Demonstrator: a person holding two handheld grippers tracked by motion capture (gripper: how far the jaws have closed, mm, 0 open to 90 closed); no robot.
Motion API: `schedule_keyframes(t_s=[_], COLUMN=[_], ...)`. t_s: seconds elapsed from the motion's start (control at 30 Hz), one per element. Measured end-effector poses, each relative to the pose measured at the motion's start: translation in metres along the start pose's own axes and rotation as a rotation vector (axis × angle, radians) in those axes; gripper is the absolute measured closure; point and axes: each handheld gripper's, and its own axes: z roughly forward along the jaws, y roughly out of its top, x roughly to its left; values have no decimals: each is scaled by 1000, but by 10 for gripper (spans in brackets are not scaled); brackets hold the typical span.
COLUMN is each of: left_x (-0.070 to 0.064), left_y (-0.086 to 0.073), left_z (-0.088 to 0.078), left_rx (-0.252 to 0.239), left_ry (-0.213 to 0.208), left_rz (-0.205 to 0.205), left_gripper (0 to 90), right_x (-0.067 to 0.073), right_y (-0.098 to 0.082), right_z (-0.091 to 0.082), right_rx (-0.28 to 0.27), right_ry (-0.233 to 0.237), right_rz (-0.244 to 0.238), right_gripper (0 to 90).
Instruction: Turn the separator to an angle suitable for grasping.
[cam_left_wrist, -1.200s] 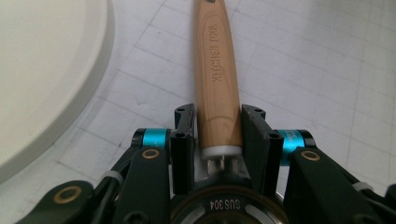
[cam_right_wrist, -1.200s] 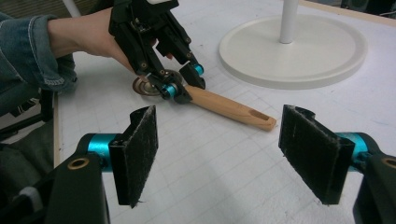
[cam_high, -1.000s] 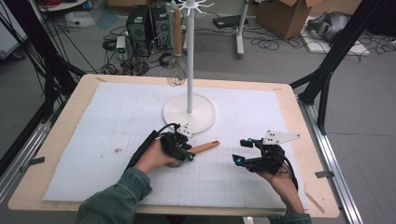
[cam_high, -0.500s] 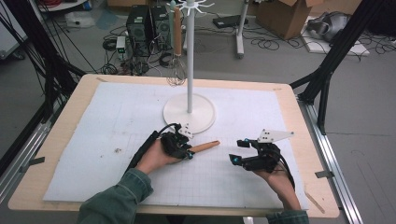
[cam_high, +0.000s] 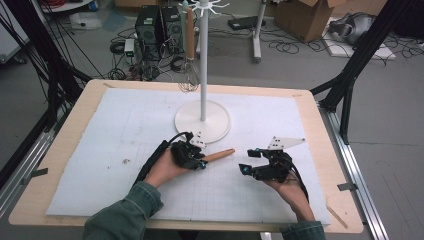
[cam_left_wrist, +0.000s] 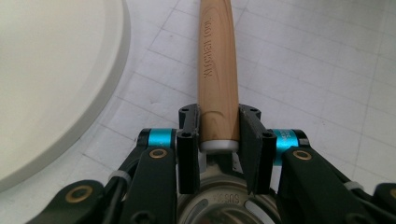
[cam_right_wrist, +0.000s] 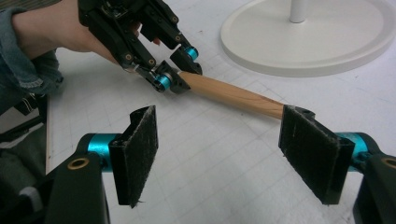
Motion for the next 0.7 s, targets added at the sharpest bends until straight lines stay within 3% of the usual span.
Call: schedule_keyframes(t_s=[0.27,0.7], left_x=[0,-1], left_y=[-3,-5], left_z=[-4,-11], left_rx=[-18,-45], left_ry=[-1,-4], left_rz=[1,-3], left_gripper=[705,705], right_x=[0,1], right_y=[4,6], right_z=[15,39], right_rx=[23,65], right_ry=[-18,8], right_rz=[13,58], right_gripper=[278,279])
